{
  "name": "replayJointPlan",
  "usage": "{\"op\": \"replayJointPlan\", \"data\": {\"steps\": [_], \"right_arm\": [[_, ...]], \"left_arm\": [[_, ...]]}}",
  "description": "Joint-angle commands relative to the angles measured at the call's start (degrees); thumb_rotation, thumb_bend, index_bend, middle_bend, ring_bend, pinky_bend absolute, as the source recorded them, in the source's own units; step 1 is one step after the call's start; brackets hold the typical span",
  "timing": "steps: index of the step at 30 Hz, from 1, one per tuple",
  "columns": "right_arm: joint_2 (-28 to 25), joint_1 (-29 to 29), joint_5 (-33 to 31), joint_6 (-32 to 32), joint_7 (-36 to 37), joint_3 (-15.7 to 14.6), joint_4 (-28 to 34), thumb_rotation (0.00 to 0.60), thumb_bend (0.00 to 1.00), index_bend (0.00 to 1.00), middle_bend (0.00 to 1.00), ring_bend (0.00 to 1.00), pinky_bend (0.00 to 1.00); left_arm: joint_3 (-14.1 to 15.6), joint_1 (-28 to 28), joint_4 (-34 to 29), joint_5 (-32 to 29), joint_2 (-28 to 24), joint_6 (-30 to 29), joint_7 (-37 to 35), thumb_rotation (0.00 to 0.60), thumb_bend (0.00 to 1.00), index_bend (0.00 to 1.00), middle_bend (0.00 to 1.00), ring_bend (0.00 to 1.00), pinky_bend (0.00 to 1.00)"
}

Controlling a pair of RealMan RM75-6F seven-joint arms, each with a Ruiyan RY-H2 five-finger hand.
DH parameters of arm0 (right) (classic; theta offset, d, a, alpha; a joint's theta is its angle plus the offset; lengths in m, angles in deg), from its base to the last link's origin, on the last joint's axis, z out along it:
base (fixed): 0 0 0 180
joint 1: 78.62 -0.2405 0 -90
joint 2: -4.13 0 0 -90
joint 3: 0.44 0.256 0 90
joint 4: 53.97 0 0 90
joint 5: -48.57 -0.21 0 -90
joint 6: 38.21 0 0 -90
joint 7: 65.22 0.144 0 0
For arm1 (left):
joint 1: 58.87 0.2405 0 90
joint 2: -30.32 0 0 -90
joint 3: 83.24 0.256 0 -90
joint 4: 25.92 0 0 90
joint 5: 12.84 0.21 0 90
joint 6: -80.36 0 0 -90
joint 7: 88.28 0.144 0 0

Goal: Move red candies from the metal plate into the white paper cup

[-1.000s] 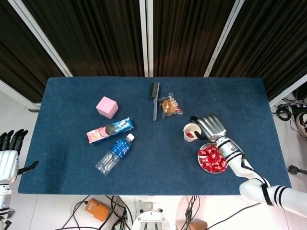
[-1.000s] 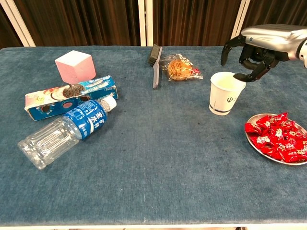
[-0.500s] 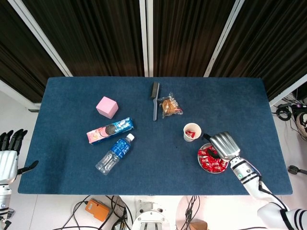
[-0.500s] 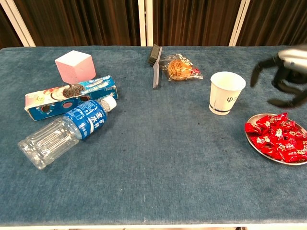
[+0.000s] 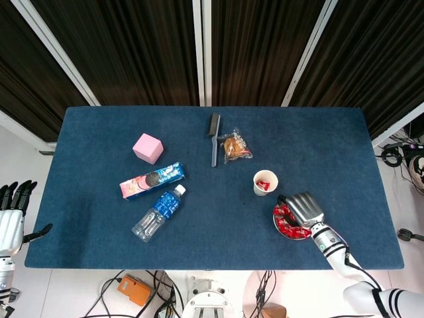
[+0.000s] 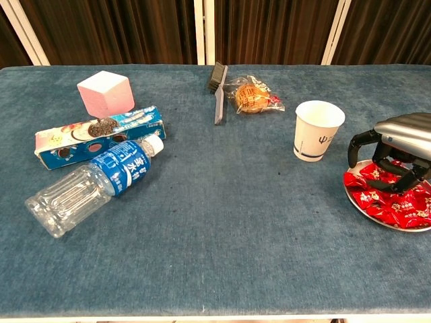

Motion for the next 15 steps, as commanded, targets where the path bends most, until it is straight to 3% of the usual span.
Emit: {"op": "replayJointPlan", "data": {"steps": [1, 15], "right_arm": [[0.7, -0.2, -0.3, 0.4, -0.2, 0.1, -0.7, 0.6, 0.51, 0.48, 0.92, 1.0, 1.0], [3.3, -0.5, 0.4, 0.0, 0.4, 0.8, -2.7, 0.6, 0.51, 0.59, 0.91, 1.0, 1.0]], "left_arm": [[0.0, 0.0, 0.2, 0.0, 0.1, 0.0, -0.1, 0.6, 0.0, 0.09, 0.09, 0.0, 0.0], [0.1, 0.4, 2.1, -0.3, 0.7, 0.0, -1.6, 0.6, 0.0, 0.09, 0.09, 0.0, 0.0]]}}
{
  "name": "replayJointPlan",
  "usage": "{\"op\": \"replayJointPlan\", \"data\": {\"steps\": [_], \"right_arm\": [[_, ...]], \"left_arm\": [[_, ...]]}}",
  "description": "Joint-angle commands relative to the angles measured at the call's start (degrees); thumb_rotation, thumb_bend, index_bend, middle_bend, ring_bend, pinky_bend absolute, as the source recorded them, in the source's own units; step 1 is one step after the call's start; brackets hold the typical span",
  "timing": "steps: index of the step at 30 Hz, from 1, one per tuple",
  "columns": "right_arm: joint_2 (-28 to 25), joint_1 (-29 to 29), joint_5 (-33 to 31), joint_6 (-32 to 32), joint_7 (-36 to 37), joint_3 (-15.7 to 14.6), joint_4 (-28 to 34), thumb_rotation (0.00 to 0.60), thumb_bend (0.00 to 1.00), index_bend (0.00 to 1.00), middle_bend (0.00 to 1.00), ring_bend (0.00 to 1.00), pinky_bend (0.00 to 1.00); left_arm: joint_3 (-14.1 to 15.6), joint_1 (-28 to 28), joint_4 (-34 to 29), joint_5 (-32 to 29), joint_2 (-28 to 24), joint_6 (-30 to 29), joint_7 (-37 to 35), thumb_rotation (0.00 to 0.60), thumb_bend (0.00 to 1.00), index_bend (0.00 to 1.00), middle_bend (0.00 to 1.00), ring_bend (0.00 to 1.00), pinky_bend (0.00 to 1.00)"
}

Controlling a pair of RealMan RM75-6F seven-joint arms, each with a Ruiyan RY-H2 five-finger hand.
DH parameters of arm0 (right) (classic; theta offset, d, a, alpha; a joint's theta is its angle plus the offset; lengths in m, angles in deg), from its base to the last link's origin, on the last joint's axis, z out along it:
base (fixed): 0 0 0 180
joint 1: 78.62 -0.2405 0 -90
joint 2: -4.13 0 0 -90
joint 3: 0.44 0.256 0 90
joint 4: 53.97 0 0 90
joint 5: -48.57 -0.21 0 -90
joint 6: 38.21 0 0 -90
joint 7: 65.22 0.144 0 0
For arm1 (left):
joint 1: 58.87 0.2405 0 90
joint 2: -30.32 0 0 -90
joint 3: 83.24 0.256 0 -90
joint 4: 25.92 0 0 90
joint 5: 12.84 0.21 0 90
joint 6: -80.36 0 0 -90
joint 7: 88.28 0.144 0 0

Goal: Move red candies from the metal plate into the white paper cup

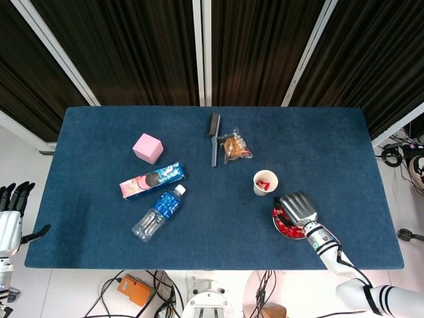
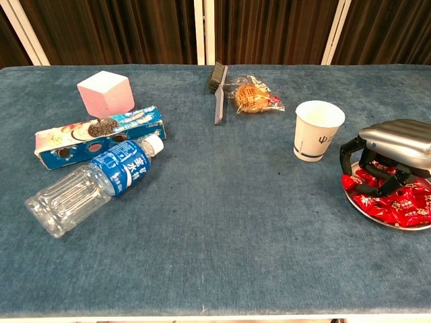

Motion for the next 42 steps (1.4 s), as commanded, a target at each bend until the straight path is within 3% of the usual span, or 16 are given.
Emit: {"op": "replayJointPlan", "data": {"steps": [1, 10, 14, 20, 28, 32, 38, 42], "right_arm": [[-0.3, 0.2, 0.7, -1.0, 0.4, 0.3, 0.3, 0.6, 0.51, 0.6, 0.91, 1.0, 1.0], [-7.3, -0.1, 3.8, -7.9, 4.8, 5.9, 8.2, 0.6, 0.51, 0.59, 0.92, 1.0, 1.0], [-7.9, -2.6, 0.4, -6.1, 4.2, 9.7, 8.0, 0.6, 0.51, 0.58, 0.91, 1.0, 1.0], [-5.4, -6.5, -3.8, -1.2, 2.9, 11.8, 5.1, 0.6, 0.51, 0.55, 0.91, 1.0, 1.0], [-3.2, -8.3, -5.2, 1.6, 1.2, 10.3, 3.1, 0.6, 0.51, 0.51, 0.91, 1.0, 1.0], [-3.3, -8.3, -4.1, 1.5, 3.0, 9.5, 3.0, 0.6, 0.51, 0.43, 0.91, 1.0, 1.0], [-7.4, -5.0, 0.5, -3.7, 6.5, 7.7, 5.8, 0.6, 0.51, 0.41, 0.92, 1.0, 1.0], [-11.4, -0.8, 3.1, -7.1, 6.5, 3.8, 7.5, 0.6, 0.51, 0.46, 0.91, 1.0, 1.0]], "left_arm": [[0.0, 0.1, 0.3, 0.0, 0.1, -0.1, -0.3, 0.6, 0.0, 0.09, 0.09, 0.0, 0.0], [0.0, 0.3, 0.1, 0.3, 0.0, -0.5, -0.2, 0.6, 0.0, 0.09, 0.09, 0.0, 0.0], [0.0, 0.2, -0.5, 0.4, -0.2, -0.5, 0.3, 0.6, 0.0, 0.09, 0.09, 0.0, 0.0], [-0.1, 0.1, -1.1, 0.2, -0.4, -0.1, 1.1, 0.6, 0.0, 0.09, 0.09, 0.0, 0.0], [-0.1, 0.0, -1.2, 0.0, -0.5, 0.2, 1.4, 0.6, 0.0, 0.09, 0.09, 0.0, 0.0], [-0.2, 0.0, -1.1, 0.1, -0.4, 0.1, 1.3, 0.6, 0.0, 0.09, 0.09, 0.0, 0.0], [-0.1, 0.2, -0.9, 0.1, -0.3, -0.2, 1.0, 0.6, 0.0, 0.09, 0.09, 0.0, 0.0], [0.0, 0.2, -0.6, 0.2, 0.0, -0.1, 0.8, 0.6, 0.0, 0.09, 0.09, 0.0, 0.0]]}}
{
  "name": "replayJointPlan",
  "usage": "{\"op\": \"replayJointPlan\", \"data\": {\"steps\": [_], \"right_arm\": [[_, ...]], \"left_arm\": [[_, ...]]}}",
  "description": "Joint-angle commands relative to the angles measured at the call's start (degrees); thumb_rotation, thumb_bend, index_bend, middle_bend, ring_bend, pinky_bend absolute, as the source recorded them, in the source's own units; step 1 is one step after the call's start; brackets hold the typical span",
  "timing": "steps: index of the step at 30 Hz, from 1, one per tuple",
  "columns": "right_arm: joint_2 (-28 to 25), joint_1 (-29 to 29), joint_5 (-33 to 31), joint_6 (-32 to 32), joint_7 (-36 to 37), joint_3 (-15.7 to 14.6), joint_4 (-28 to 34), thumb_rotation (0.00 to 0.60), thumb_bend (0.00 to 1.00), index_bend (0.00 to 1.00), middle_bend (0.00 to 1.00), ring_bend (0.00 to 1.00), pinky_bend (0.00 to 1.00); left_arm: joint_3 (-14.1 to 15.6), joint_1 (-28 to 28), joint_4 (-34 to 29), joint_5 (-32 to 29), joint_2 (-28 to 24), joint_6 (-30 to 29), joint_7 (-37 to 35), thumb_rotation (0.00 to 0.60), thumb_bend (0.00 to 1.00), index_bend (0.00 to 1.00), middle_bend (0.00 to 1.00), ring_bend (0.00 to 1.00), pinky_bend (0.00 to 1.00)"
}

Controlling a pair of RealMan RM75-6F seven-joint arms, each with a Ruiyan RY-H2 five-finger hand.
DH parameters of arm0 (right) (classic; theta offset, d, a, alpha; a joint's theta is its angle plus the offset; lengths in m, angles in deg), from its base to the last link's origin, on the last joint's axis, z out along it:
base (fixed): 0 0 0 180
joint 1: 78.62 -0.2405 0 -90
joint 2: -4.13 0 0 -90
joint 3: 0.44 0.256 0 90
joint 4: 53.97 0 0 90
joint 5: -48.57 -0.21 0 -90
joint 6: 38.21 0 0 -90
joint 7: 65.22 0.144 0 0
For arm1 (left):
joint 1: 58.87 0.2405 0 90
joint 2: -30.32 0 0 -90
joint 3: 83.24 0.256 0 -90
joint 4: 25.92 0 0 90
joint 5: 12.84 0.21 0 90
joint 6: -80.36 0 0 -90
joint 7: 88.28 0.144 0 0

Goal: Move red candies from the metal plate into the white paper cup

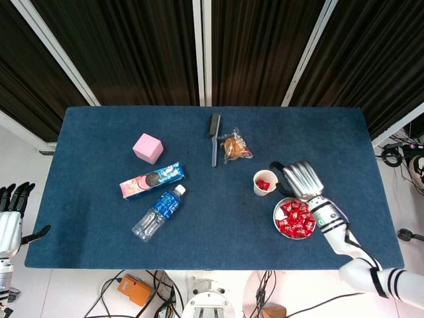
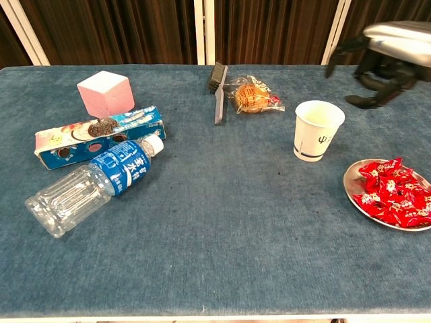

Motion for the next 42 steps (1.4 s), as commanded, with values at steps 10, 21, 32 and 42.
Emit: {"op": "replayJointPlan", "data": {"steps": [10, 21, 32, 42], "right_arm": [[-4.2, 6.4, -0.2, 1.5, -2.6, -8.5, -2.4, 0.6, 0.5, 0.45, 0.91, 1.0, 1.0], [0.3, 4.5, 0.3, 5.4, -2.6, -8.0, -7.1, 0.6, 0.5, 0.45, 0.91, 1.0, 1.0], [3.0, 3.0, 0.2, 8.1, -3.8, -7.7, -9.4, 0.6, 0.5, 0.5, 0.91, 1.0, 1.0], [3.3, 3.1, 0.4, 6.9, -3.3, -6.9, -9.4, 0.6, 0.59, 0.66, 0.92, 1.0, 1.0]], "left_arm": [[0.0, -0.5, 0.0, 0.8, 0.7, 0.1, 0.3, 0.6, 0.0, 0.09, 0.09, 0.0, 0.0], [0.1, 0.0, 0.0, 0.3, 0.6, -0.2, 0.3, 0.6, 0.0, 0.09, 0.09, 0.0, 0.0], [0.1, 0.2, 0.3, 0.0, 0.6, -0.2, 0.0, 0.6, 0.0, 0.09, 0.09, 0.0, 0.0], [0.0, 0.4, 0.8, -0.2, 0.9, -0.2, -0.4, 0.6, 0.0, 0.09, 0.09, 0.0, 0.0]]}}
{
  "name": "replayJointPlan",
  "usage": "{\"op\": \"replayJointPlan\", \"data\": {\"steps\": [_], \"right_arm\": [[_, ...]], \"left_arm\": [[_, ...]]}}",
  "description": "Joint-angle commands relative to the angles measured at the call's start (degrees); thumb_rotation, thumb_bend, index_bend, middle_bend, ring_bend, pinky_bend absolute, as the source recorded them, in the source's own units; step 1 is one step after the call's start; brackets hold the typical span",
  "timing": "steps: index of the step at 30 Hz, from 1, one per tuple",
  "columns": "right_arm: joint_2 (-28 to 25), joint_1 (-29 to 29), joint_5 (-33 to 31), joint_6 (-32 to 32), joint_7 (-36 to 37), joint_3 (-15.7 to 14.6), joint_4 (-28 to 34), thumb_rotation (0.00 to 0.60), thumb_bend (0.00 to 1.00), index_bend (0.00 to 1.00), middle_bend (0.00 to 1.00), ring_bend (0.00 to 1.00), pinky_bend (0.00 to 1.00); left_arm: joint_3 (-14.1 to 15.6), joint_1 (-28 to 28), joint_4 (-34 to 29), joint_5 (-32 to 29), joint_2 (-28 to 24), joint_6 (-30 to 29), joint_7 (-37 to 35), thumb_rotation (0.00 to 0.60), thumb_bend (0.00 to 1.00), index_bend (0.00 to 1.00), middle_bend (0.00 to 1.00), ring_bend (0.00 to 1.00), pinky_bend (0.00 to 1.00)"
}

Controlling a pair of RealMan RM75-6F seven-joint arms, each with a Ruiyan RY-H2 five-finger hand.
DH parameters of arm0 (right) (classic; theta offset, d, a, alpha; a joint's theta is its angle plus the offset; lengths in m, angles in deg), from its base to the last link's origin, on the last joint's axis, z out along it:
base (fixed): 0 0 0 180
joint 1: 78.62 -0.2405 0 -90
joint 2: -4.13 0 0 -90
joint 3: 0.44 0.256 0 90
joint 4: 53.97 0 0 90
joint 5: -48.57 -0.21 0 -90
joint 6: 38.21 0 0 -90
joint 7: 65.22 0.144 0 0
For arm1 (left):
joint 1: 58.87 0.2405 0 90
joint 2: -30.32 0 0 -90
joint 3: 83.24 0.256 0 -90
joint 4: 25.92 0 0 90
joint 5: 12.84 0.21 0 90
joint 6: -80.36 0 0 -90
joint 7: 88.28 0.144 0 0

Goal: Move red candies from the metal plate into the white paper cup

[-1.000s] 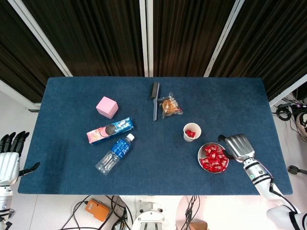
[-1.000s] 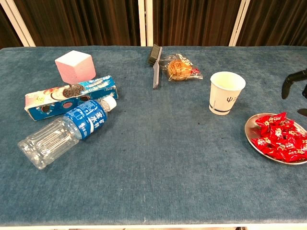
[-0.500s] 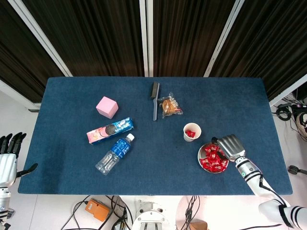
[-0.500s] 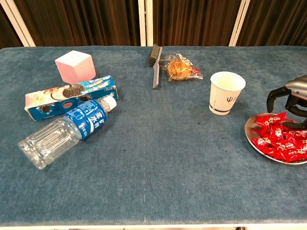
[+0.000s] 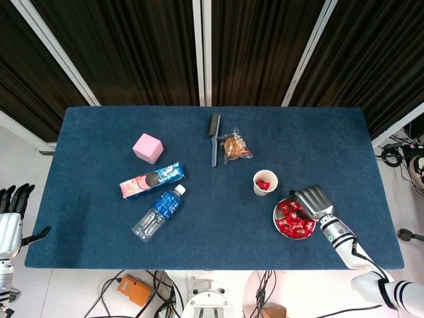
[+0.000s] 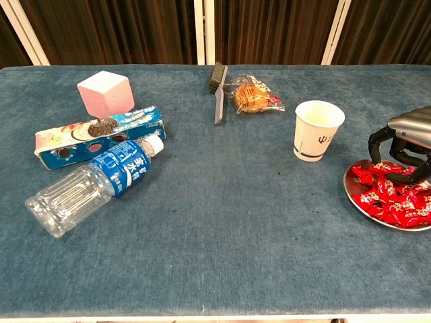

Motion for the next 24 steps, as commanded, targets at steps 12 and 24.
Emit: {"op": "replayJointPlan", "data": {"steps": [12, 24], "right_arm": [[-8.2, -1.5, 3.3, -6.3, 7.0, 6.5, 11.5, 0.6, 0.59, 0.63, 0.93, 1.0, 1.0], [-0.8, -9.1, -2.3, 2.4, 4.0, 9.2, 6.1, 0.6, 0.59, 0.57, 0.93, 1.0, 1.0]], "left_arm": [[-0.1, -0.2, 0.1, 0.1, -0.1, 0.2, 0.0, 0.6, 0.0, 0.09, 0.09, 0.0, 0.0], [-0.4, -0.1, -0.2, -0.6, -0.2, 0.6, 0.3, 0.6, 0.0, 0.09, 0.09, 0.0, 0.0]]}}
